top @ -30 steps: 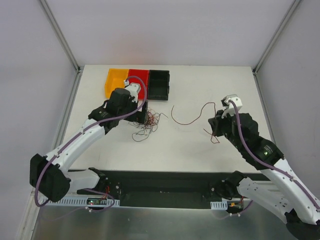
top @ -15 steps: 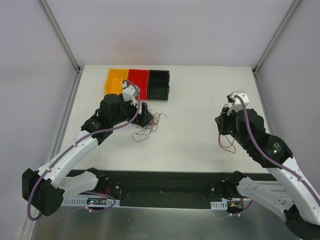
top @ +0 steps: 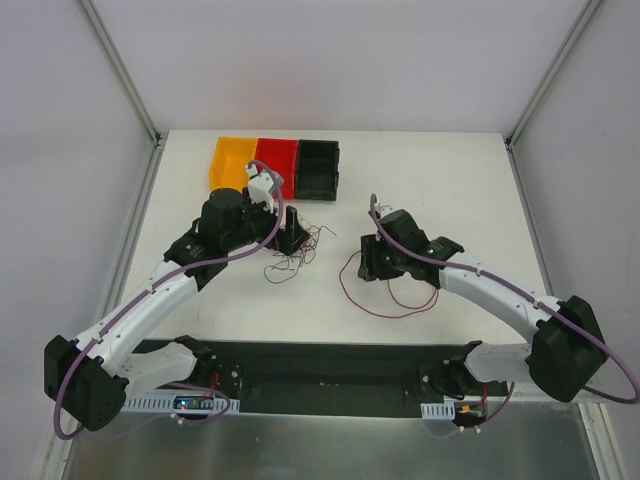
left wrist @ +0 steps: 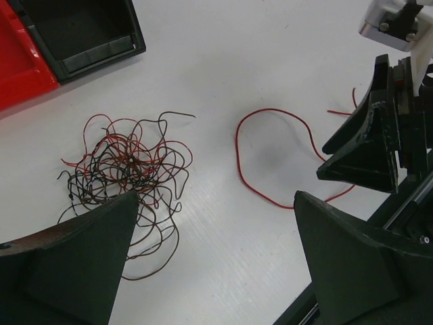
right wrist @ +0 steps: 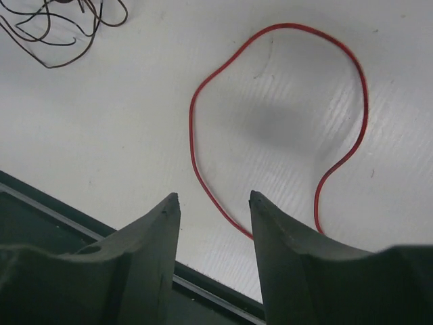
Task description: Untangle the cables
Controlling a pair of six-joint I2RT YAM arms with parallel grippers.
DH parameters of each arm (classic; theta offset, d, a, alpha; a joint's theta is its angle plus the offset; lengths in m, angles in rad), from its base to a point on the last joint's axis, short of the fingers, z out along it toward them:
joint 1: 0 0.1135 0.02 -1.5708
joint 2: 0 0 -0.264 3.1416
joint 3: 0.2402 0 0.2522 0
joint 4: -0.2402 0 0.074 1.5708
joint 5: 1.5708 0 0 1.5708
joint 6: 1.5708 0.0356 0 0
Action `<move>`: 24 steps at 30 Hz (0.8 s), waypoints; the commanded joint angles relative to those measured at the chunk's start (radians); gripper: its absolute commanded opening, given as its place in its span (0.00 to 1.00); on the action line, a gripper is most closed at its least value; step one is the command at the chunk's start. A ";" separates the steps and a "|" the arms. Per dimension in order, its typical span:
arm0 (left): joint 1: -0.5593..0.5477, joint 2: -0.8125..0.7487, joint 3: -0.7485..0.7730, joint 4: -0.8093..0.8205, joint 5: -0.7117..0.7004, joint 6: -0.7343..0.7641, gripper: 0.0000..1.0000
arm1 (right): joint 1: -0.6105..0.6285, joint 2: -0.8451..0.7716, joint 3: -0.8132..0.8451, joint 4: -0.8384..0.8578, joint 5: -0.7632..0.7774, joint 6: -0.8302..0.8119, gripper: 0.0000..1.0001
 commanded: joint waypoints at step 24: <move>-0.022 0.045 0.029 0.025 0.100 -0.043 0.97 | -0.331 0.176 -0.059 0.123 -0.396 -0.203 0.97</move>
